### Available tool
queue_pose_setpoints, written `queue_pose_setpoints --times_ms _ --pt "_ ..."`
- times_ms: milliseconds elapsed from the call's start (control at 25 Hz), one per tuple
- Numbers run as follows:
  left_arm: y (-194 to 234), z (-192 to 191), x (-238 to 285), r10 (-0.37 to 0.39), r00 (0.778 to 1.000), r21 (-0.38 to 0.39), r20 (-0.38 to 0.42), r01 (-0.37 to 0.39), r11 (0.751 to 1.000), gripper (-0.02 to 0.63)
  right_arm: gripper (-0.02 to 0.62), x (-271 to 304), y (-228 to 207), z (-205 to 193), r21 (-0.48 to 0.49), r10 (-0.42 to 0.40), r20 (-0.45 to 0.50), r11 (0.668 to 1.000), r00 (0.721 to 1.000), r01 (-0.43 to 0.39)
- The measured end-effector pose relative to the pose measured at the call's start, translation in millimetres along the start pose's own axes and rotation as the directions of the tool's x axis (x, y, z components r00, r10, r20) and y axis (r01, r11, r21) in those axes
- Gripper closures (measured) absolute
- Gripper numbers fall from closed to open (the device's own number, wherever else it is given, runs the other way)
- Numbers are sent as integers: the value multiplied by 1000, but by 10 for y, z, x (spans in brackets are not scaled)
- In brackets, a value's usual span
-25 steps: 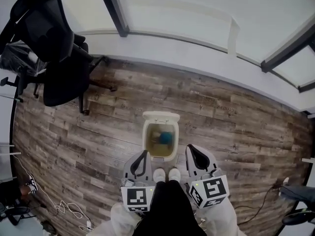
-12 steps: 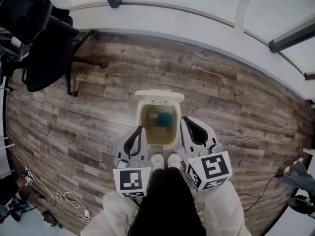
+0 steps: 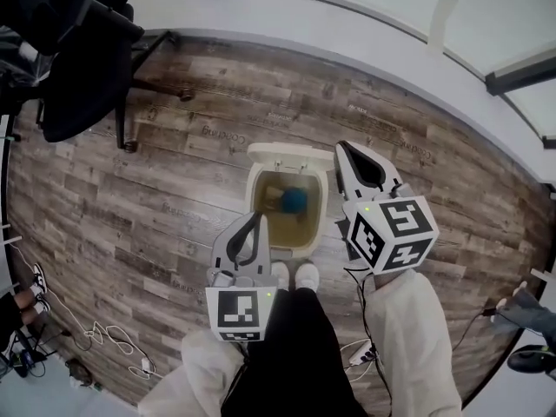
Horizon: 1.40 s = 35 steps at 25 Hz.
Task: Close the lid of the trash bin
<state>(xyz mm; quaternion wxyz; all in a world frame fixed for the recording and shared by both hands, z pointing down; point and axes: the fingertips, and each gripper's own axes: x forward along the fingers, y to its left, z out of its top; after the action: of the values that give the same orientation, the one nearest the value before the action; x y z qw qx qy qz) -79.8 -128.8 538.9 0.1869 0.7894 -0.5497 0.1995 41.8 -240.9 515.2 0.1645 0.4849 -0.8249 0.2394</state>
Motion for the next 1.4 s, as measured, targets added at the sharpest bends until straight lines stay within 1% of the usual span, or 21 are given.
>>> queue_pose_setpoints --times_ms 120,280,520,640,960,1040,1120,1400 --pt "43 -31 -18 3 1000 5 8 -3 1000 598 572 202 -41 42 -11 10 -25 1000 1000 -10" --pt "93 -71 -38 7 1000 -9 -9 -7 1000 598 572 417 -97 -31 -45 8 -88 999 996 -12" --pt "125 -202 -65 13 1000 -8 -24 -13 1000 598 572 511 -88 -200 -66 18 -150 997 989 -28" --pt "137 -198 -70 5 999 -17 -51 -6 1000 598 572 497 -80 -246 -53 18 -151 998 988 -26" --pt "122 -356 -119 31 998 -12 -46 -32 999 598 572 336 32 -392 -2 55 -160 998 986 -56" --pt "105 -384 -138 34 998 -11 -52 -35 999 598 572 290 72 -483 8 66 -180 998 981 -66" --pt "88 -414 -161 38 998 -13 -56 -39 999 598 571 231 110 -598 -5 68 -200 998 977 -70" --pt "52 -533 -259 45 997 -13 -63 -46 999 598 572 31 228 -912 11 77 -227 997 971 -77"
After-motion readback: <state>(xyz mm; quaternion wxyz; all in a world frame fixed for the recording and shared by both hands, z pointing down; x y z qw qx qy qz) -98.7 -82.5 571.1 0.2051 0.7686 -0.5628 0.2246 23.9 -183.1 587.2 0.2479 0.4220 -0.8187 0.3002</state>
